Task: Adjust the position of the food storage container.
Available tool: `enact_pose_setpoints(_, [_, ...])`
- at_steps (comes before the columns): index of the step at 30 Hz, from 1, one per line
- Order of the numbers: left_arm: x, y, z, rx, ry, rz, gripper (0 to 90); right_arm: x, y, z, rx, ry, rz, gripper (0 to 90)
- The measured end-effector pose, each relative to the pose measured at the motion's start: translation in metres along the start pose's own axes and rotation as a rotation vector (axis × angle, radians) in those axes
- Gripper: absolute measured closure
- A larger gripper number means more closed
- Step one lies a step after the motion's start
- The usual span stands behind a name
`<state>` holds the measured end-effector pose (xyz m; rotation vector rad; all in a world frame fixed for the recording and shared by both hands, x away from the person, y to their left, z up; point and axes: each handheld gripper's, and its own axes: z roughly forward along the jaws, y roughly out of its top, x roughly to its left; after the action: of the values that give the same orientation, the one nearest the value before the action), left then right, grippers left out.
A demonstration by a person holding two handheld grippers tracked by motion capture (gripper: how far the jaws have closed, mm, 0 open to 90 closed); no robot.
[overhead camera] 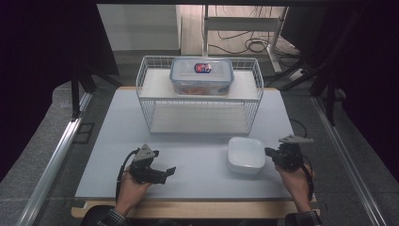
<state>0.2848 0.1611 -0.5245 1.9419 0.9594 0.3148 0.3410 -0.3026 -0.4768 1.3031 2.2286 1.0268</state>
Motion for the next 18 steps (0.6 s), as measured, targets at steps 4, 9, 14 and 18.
enact_pose_setpoints(4, [-0.001,0.000,0.001,0.005,-0.001,0.002,3.9,0.021,0.004,0.010,0.004,0.052,-0.029,89.1])
enact_pose_setpoints(9, [-0.001,0.000,0.002,0.017,-0.006,0.001,4.0,0.044,0.010,0.021,0.004,0.097,-0.071,89.1])
enact_pose_setpoints(14, [-0.002,0.001,0.003,0.026,-0.012,-0.006,4.3,0.061,0.013,0.030,0.001,0.137,-0.086,89.1])
enact_pose_setpoints(18, [-0.002,0.001,0.003,0.033,-0.010,0.000,4.3,0.076,0.017,0.037,-0.005,0.159,-0.111,89.1])
